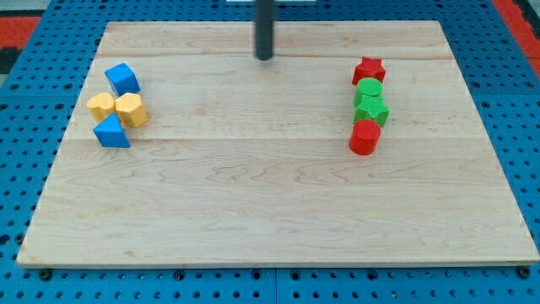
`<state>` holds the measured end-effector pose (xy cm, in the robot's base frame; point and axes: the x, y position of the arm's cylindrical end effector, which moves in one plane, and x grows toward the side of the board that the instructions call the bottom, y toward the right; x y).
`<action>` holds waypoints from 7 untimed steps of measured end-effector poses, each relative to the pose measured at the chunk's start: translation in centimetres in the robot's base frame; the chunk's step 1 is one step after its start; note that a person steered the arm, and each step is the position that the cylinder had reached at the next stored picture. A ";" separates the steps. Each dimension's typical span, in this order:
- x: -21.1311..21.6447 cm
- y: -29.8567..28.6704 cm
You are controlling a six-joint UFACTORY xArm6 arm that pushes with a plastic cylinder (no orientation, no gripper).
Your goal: Push the blue cube to the bottom of the red circle
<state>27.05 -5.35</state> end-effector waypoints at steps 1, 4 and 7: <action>-1.2 -10.8; 7.2 -14.6; 18.6 -0.1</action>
<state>45.63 -5.43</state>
